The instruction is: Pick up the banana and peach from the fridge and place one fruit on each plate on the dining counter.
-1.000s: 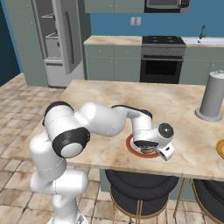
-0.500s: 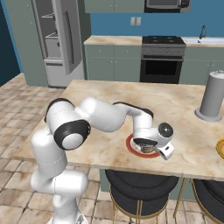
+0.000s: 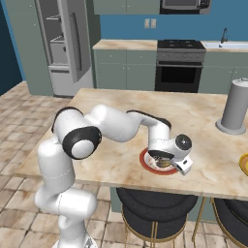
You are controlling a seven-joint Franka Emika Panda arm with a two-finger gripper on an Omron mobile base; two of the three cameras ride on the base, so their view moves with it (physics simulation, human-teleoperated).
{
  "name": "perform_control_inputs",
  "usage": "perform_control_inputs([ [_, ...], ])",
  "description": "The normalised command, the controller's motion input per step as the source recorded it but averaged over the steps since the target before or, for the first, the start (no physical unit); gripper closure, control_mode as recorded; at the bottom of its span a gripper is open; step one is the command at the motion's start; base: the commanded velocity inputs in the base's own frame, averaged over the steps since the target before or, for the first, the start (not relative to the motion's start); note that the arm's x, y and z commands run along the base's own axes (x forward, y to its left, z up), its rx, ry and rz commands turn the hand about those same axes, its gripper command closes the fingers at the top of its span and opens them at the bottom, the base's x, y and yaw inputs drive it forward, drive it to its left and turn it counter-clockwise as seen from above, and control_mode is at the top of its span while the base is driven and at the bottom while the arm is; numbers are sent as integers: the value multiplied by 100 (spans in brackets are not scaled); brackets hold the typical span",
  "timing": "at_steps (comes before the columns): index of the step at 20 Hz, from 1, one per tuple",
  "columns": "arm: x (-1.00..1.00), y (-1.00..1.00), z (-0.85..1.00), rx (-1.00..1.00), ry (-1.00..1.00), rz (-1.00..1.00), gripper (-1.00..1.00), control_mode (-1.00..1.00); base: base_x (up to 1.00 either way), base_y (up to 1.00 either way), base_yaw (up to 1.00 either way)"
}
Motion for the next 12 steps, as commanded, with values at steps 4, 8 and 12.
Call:
perform_control_inputs([
  [4, 3, 0, -8, 0, 0, 0, 100, -100, 0, 0, 0],
  [8, 0, 0, -9, 0, 0, 0, 100, -100, 0, 0, 0],
  [12, 0, 0, -11, 0, 0, 0, -100, -100, 0, 0, 0],
])
